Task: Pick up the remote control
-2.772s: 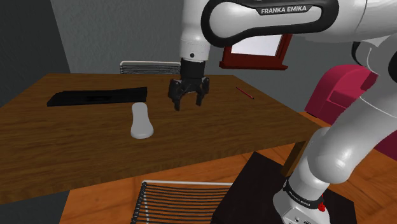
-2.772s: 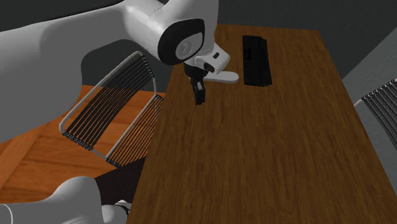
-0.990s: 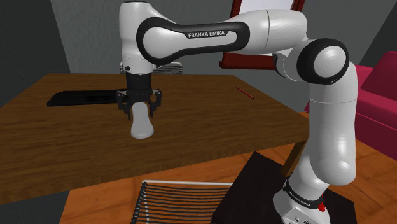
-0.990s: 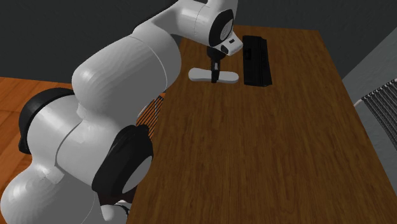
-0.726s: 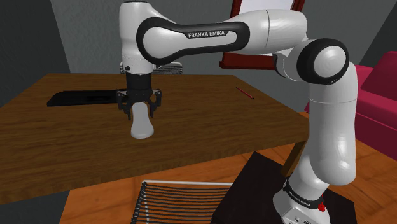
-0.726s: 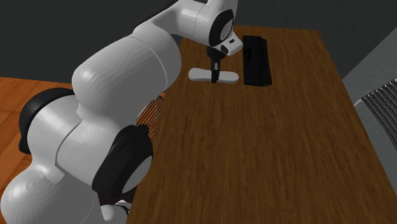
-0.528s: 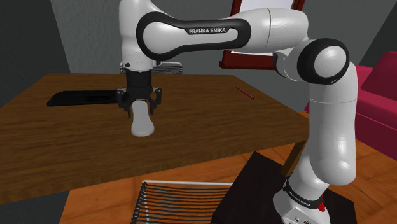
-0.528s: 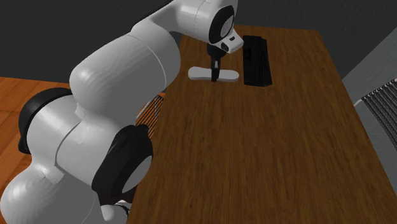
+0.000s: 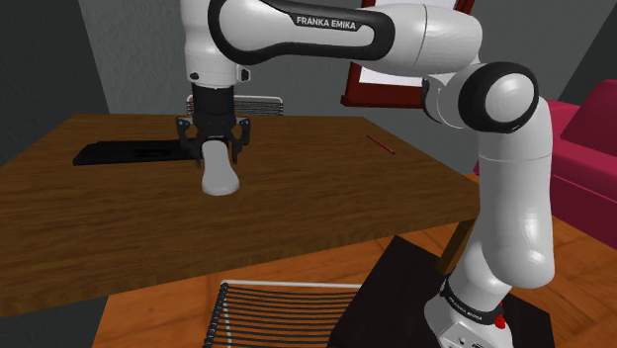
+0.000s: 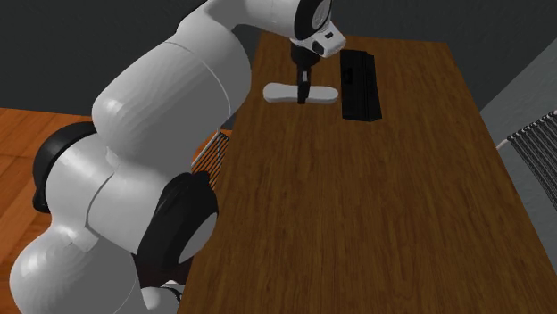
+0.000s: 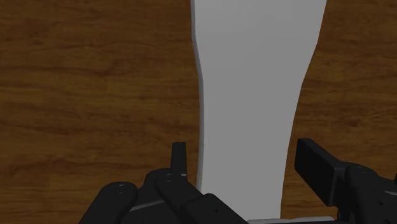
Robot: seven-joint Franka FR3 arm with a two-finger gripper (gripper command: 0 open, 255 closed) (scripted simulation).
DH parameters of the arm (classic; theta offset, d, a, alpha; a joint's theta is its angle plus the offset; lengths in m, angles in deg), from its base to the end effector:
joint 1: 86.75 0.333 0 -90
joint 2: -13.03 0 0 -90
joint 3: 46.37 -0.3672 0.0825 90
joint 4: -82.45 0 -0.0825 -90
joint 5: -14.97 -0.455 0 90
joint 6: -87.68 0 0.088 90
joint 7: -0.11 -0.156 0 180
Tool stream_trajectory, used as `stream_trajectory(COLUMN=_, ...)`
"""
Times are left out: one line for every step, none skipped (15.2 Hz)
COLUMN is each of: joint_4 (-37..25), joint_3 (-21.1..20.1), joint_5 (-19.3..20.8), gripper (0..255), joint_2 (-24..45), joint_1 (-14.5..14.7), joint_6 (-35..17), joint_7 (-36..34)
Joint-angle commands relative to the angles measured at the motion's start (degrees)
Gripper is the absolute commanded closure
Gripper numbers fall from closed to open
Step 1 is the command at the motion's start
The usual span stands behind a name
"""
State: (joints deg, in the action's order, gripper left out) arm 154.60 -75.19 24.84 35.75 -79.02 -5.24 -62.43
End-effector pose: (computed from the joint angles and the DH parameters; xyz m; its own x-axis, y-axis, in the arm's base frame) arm 0.6570 0.3714 0.5519 0.8869 -0.4619 -0.0081 -0.4619 -0.8867 -0.0173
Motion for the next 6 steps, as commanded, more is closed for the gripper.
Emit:
stream_trajectory(joint_4=-2.10, joint_3=0.00, joint_5=0.14, gripper=255, joint_2=0.33, joint_1=0.28, joint_6=1.76, joint_7=0.09)
stream_trajectory(joint_4=-3.29, joint_3=0.00, joint_5=0.26, gripper=255, joint_2=0.60, joint_1=0.50, joint_6=2.69, joint_7=0.08)
stream_trajectory(joint_4=-4.53, joint_3=0.01, joint_5=0.40, gripper=255, joint_2=0.90, joint_1=0.75, joint_6=3.64, joint_7=0.06)
stream_trajectory(joint_4=-5.82, joint_3=0.02, joint_5=0.55, gripper=255, joint_2=1.23, joint_1=1.01, joint_6=4.61, joint_7=0.05)
stream_trajectory(joint_4=-5.99, joint_3=0.02, joint_5=0.57, gripper=255, joint_2=1.27, joint_1=1.04, joint_6=4.74, joint_7=0.05)
stream_trajectory(joint_4=-6.01, joint_3=0.02, joint_5=0.57, gripper=255, joint_2=1.28, joint_1=1.05, joint_6=4.75, joint_7=0.05)
